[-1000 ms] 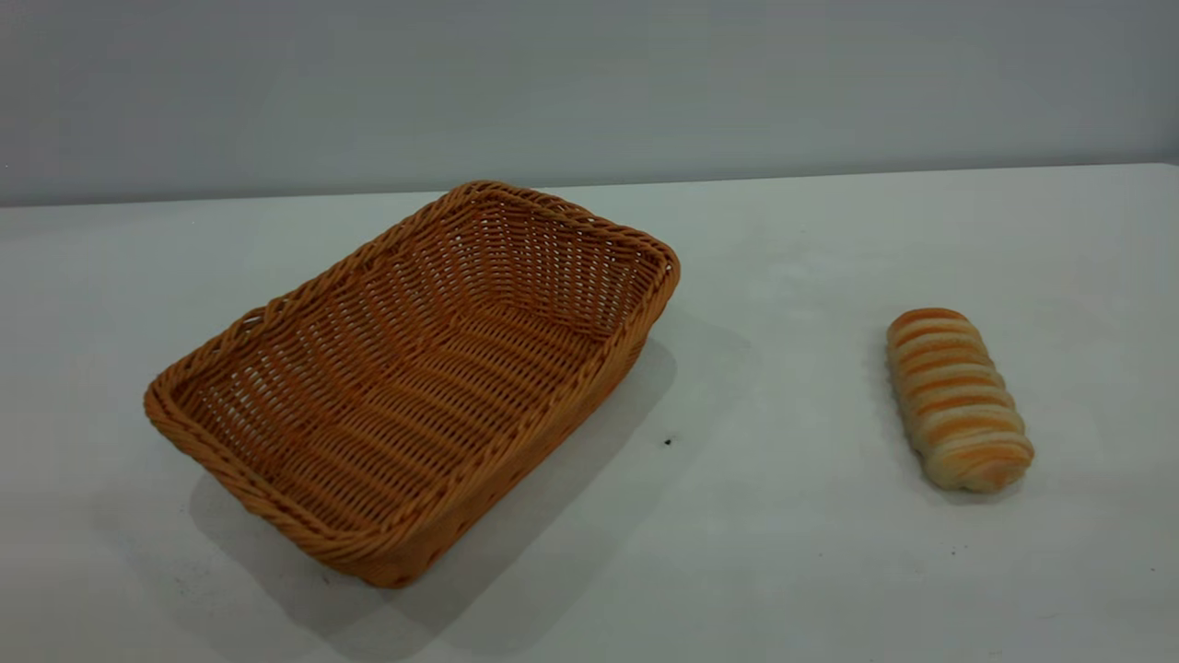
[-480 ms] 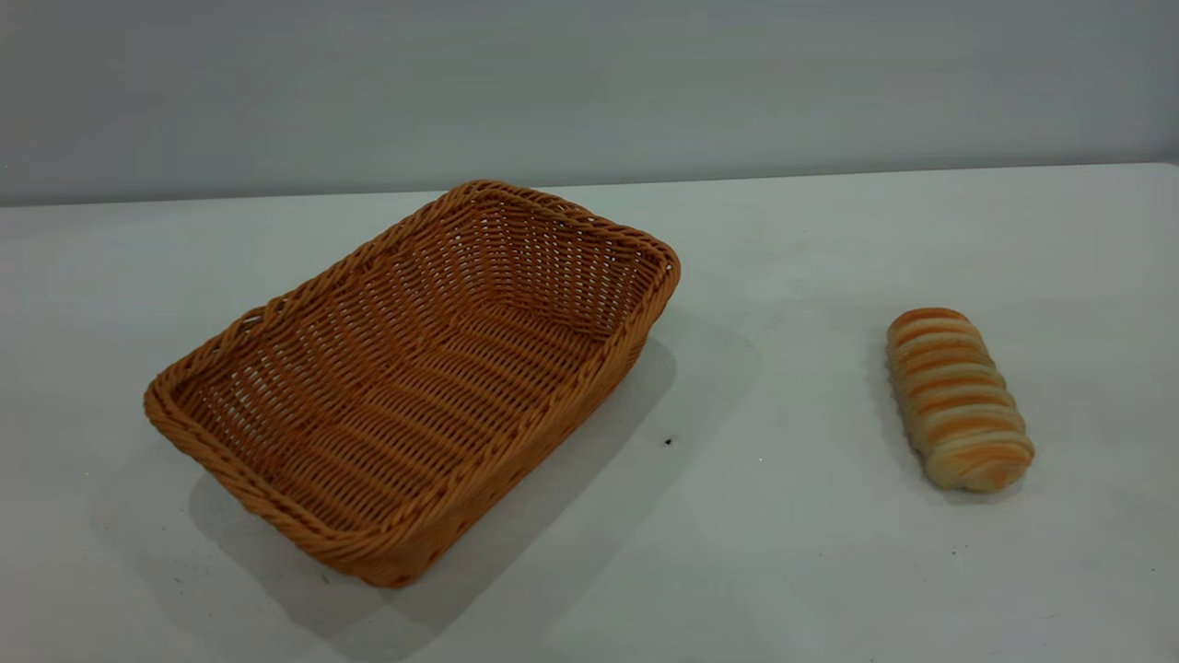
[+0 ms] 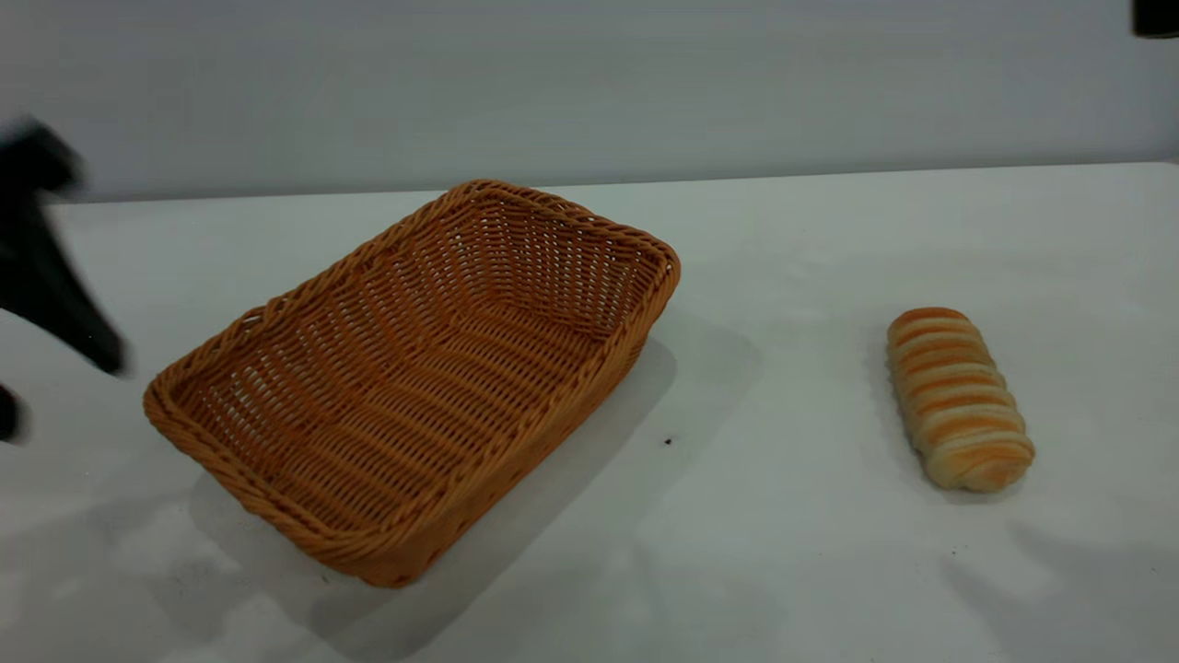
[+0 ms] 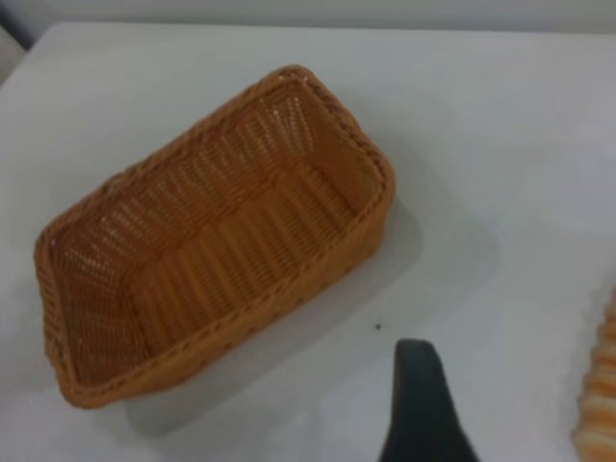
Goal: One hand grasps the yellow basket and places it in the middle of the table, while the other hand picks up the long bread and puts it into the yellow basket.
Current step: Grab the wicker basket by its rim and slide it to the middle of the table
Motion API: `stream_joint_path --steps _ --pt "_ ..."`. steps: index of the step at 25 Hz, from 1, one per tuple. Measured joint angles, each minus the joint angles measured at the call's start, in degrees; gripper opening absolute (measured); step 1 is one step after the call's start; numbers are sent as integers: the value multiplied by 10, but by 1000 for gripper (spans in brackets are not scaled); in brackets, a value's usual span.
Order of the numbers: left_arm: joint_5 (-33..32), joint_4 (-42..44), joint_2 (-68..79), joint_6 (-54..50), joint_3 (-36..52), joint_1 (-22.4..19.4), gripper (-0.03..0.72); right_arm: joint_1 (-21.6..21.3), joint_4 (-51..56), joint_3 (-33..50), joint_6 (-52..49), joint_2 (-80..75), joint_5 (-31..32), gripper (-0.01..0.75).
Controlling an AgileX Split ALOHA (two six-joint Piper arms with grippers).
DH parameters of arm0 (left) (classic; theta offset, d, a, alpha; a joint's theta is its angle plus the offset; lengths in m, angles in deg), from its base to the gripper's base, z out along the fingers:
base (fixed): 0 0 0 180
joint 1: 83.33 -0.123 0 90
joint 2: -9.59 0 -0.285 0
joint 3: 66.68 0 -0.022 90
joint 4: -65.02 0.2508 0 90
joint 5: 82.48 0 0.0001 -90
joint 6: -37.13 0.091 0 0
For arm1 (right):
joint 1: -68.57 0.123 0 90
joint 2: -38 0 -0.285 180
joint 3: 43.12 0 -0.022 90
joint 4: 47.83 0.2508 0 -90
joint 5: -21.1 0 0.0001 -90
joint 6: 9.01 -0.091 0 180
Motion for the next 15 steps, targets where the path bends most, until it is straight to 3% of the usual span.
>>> stream_joint_path --steps 9,15 --pt "116 -21 140 -74 -4 72 562 0 44 -1 37 -19 -1 544" --pt "240 -87 220 -85 -5 117 562 0 44 -1 38 -19 1 544"
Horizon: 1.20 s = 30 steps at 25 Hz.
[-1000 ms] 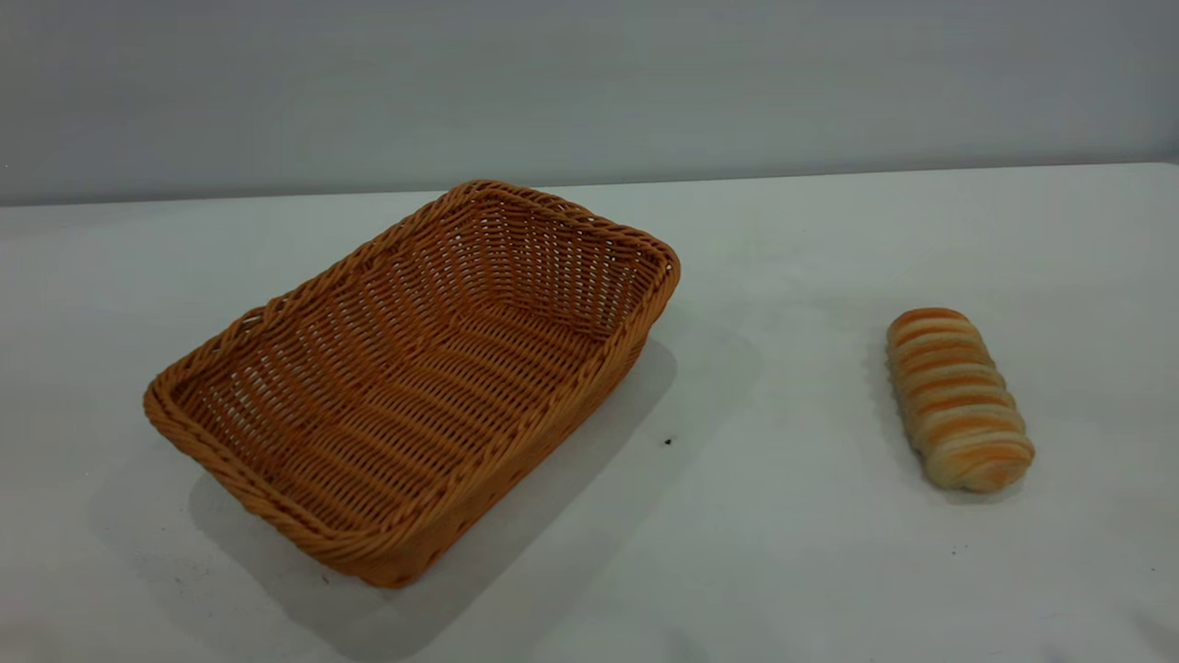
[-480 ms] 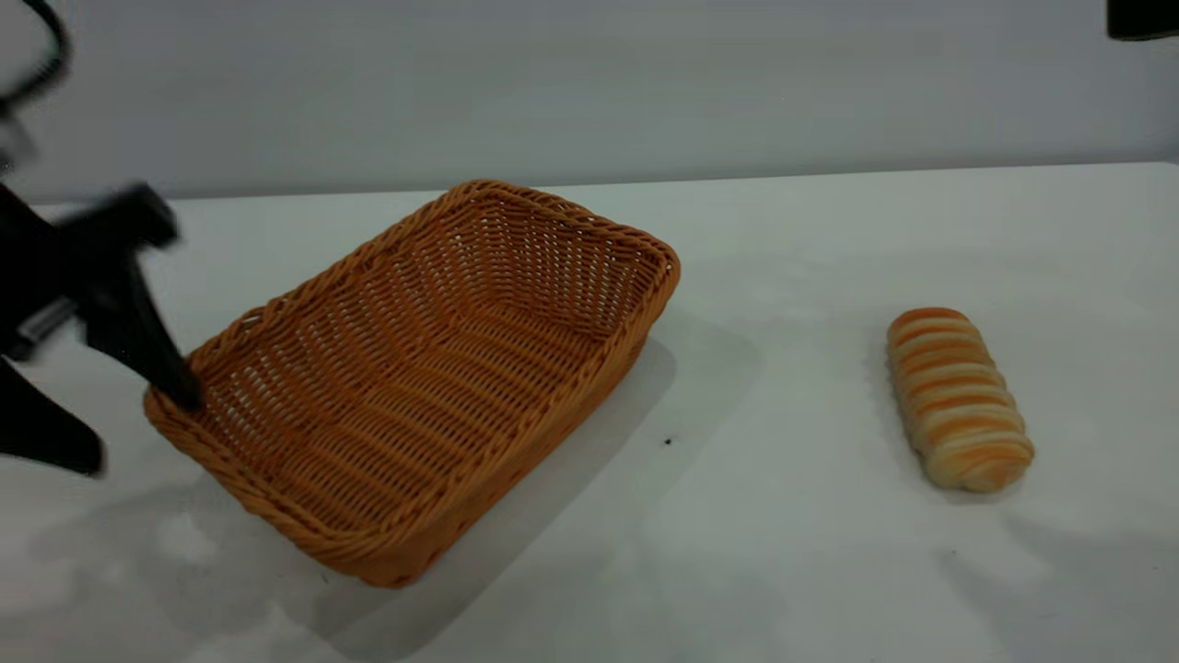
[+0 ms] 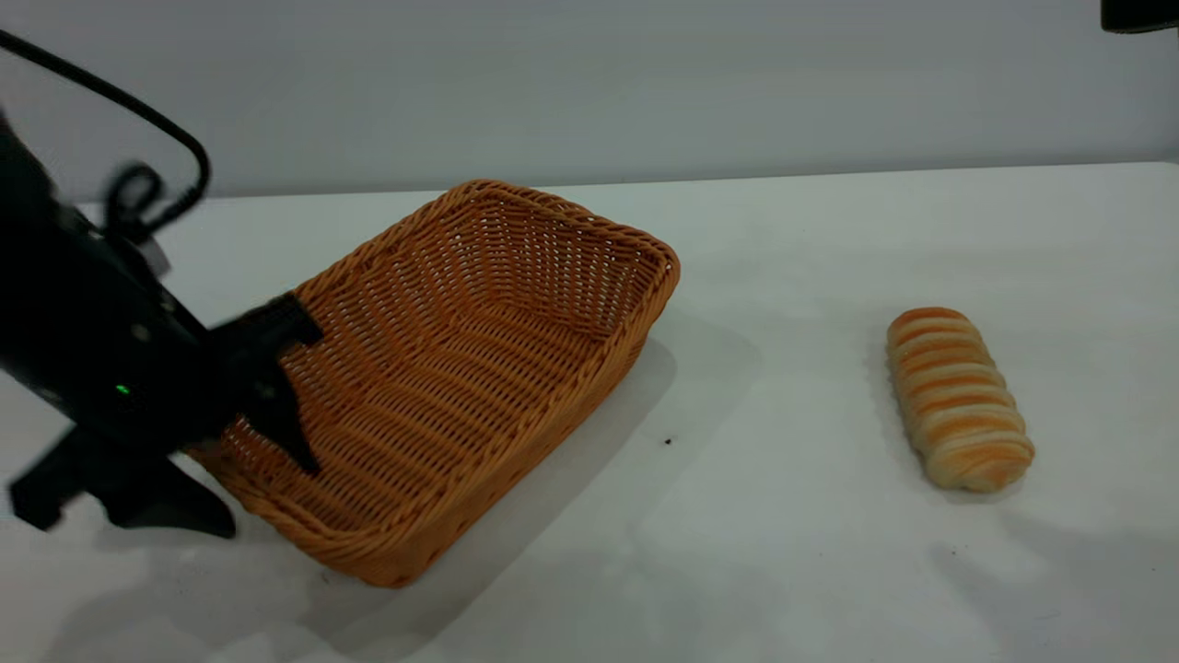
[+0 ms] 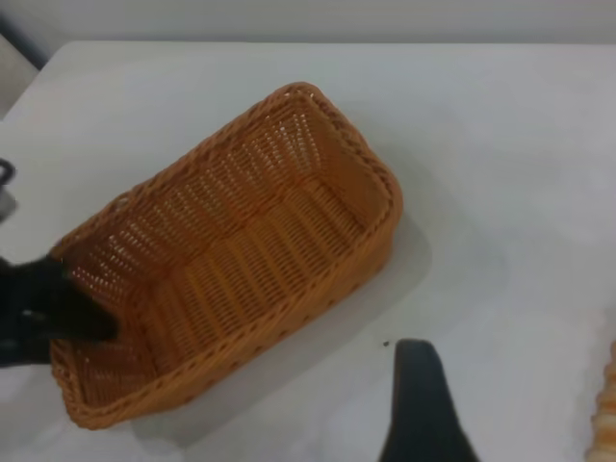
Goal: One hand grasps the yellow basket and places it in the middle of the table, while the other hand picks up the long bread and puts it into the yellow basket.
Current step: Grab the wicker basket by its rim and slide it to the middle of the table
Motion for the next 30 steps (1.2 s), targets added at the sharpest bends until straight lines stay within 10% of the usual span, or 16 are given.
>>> stream_joint_path --steps 5,10,30 --pt "20 -30 44 0 -1 5 482 0 0 0 -1 0 0 544" --pt "40 -47 46 -11 -4 5 102 0 0 0 -12 0 1 532" --pt "-184 -2 108 376 -249 -37 100 0 -21 -63 -21 -233 -97 522"
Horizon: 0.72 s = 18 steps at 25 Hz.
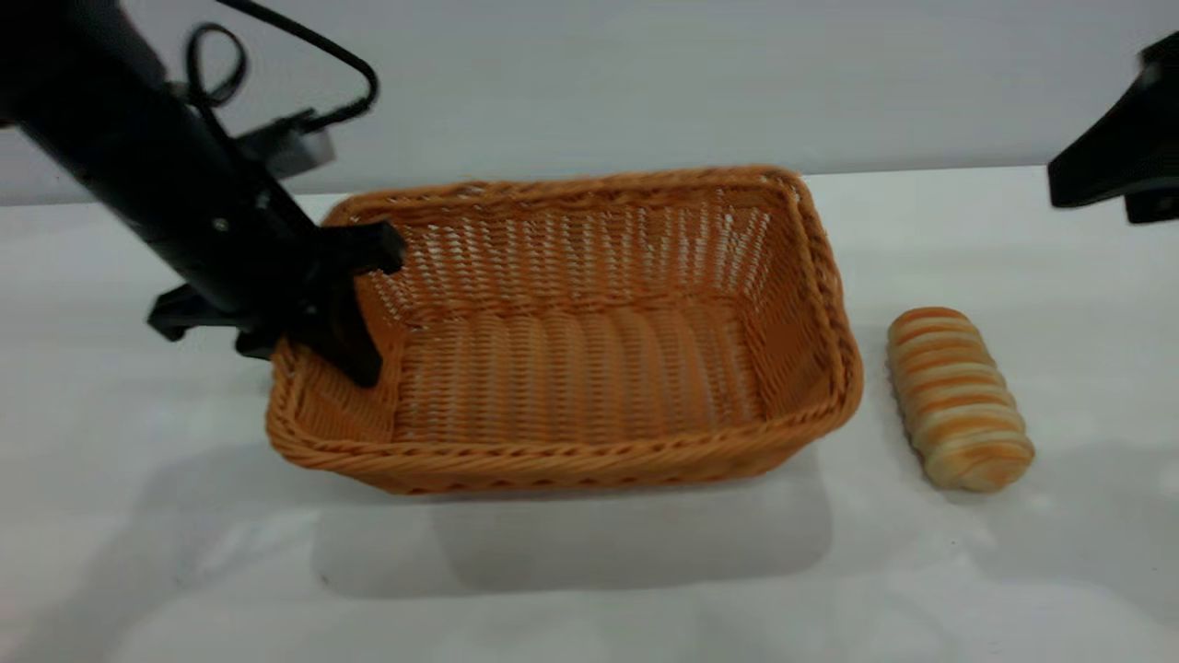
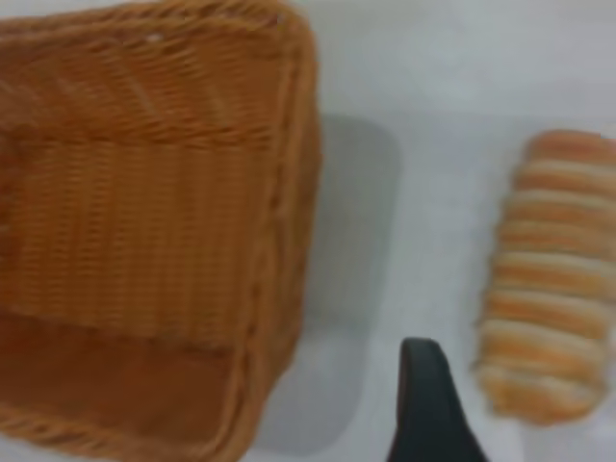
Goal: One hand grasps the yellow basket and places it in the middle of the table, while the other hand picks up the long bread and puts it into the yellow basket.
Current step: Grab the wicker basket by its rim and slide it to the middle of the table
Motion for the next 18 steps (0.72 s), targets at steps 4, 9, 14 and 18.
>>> stream_joint_path --steps 4,9,14,18 --pt "-14 12 52 1 -50 -1 100 1 1 -50 12 -91 -27 522" --pt "-24 12 78 0 -75 -2 145 33 2 -98 35 -197 -71 522" --pt "-48 10 80 -1 -76 -2 452 64 4 -137 52 -283 -154 522" --pt "-90 35 50 -1 -76 -2 651 64 6 -172 52 -348 -158 522"
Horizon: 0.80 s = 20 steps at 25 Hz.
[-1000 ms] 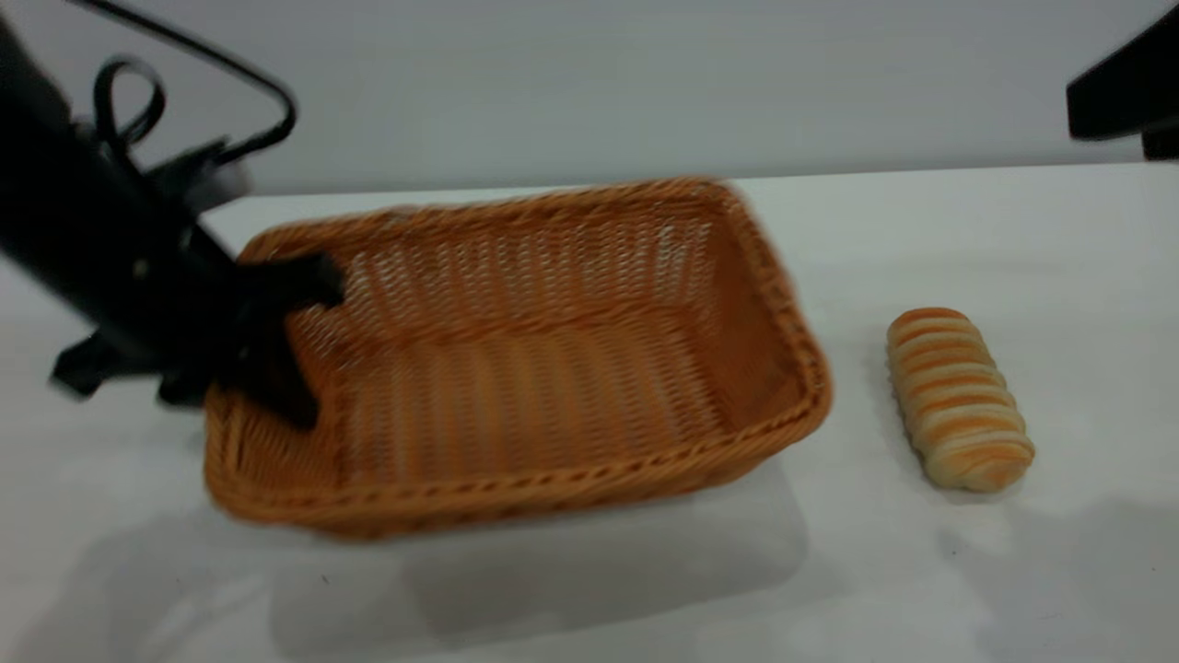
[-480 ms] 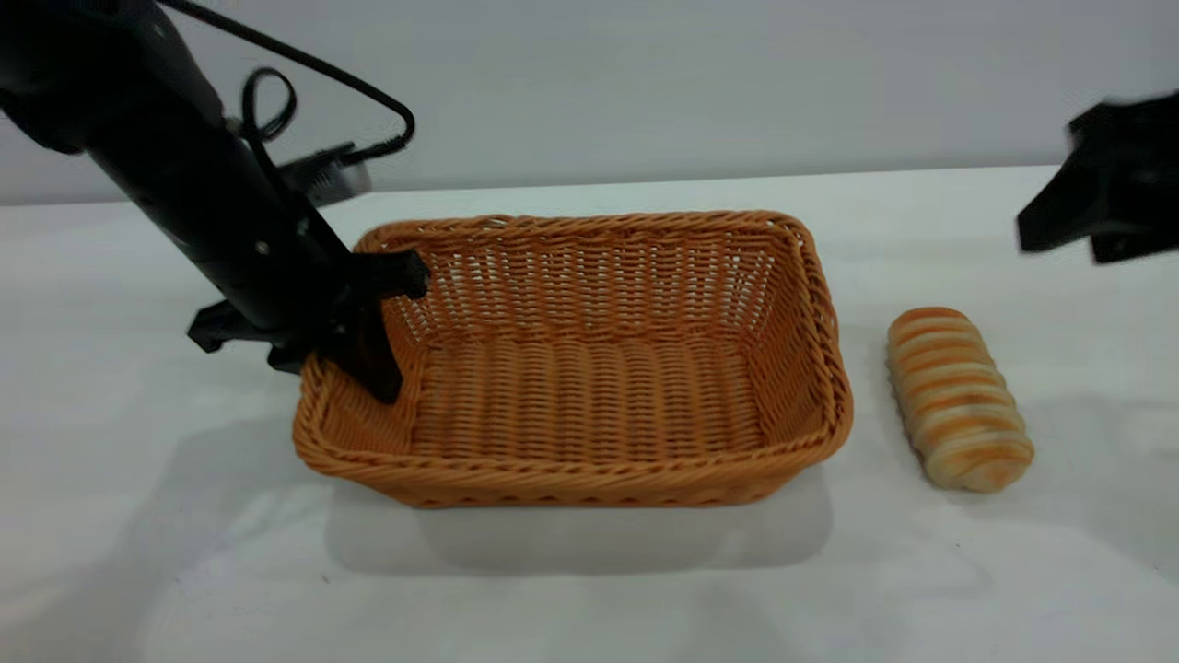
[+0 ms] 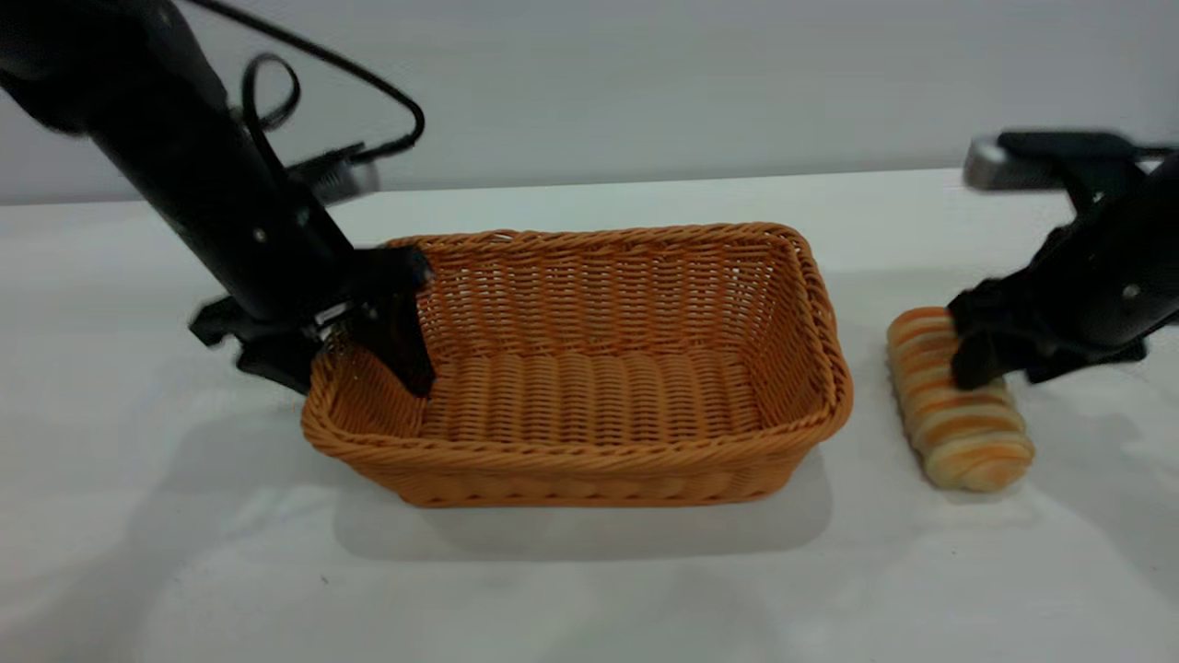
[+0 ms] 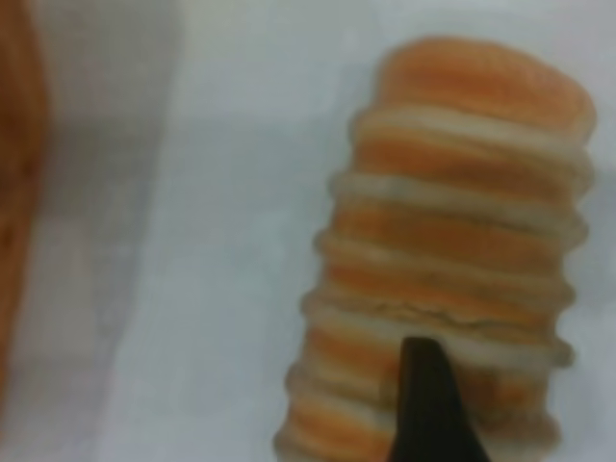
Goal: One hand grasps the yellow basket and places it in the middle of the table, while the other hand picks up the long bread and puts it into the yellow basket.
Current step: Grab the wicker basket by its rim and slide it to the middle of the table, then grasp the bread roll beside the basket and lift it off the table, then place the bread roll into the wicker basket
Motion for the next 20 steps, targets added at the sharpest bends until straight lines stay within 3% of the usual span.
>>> stream_joint_path --steps 2,4,5,8,9,16,20 --pt "-36 26 -30 -1 0 0 664 0 0 -20 0 -29 27 516" --pt "-67 56 -64 -11 0 0 656 0 0 -37 1 -46 41 455" --pt "-81 69 -85 -20 0 0 646 -1 0 -40 1 -50 42 395" --pt "-111 109 -153 -43 0 0 609 -1 -4 -41 0 -49 45 108" --pt "-121 121 -180 -47 0 0 598 -2 -10 -41 -2 -45 47 75" --pt "-190 201 -361 -88 0 0 582 -2 -129 -40 -114 92 96 51" --pt "-230 248 -445 -125 0 0 582 60 -158 -40 -167 168 129 49"
